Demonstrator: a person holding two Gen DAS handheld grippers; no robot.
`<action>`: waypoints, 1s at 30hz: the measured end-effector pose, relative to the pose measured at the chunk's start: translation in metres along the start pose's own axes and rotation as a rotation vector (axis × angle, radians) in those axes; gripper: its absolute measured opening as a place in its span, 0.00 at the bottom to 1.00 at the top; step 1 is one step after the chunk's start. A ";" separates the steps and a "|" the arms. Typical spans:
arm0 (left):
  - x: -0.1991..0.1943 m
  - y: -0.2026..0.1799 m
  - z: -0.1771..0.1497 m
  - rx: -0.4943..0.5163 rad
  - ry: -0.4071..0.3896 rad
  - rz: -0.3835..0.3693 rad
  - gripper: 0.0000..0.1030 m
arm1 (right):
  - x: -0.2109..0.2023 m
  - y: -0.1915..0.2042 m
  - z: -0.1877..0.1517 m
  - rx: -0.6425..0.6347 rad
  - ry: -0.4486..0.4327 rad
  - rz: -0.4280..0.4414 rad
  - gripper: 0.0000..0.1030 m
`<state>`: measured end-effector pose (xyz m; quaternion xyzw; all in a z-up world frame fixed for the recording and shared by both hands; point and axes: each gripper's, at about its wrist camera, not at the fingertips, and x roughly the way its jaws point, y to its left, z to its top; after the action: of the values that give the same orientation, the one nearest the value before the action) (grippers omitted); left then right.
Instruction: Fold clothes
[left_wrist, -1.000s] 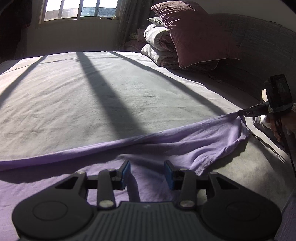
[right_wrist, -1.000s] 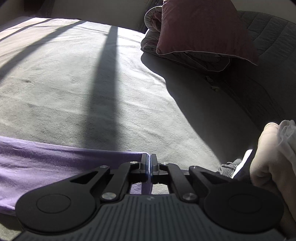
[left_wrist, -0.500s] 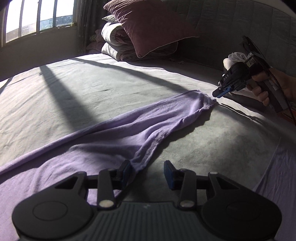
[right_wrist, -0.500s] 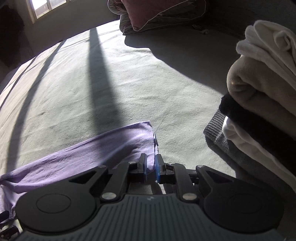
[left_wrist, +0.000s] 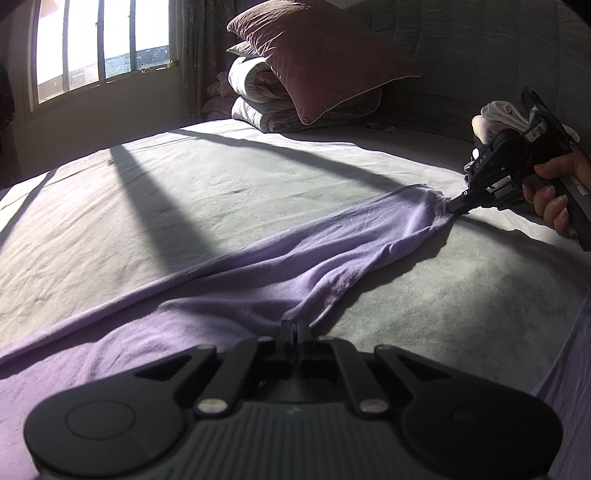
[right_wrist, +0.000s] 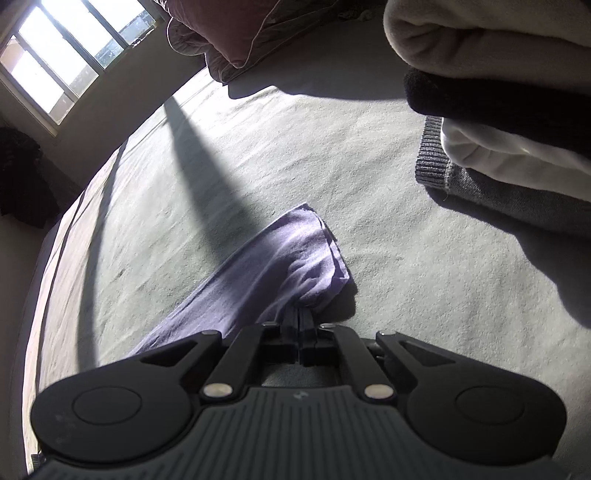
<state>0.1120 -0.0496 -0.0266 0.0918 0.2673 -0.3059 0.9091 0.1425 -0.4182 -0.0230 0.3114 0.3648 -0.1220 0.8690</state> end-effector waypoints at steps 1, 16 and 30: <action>-0.005 0.004 0.001 -0.024 -0.025 -0.012 0.01 | -0.006 0.001 0.001 -0.015 -0.031 -0.003 0.00; -0.010 0.012 0.000 -0.011 0.041 -0.147 0.26 | 0.001 0.036 -0.017 -0.360 -0.087 -0.244 0.12; -0.016 0.093 0.009 -0.115 0.029 0.164 0.27 | 0.024 0.151 -0.050 -0.657 -0.112 0.062 0.38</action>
<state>0.1610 0.0298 -0.0102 0.0654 0.2893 -0.2132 0.9309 0.1973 -0.2688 0.0014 0.0182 0.3269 0.0118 0.9448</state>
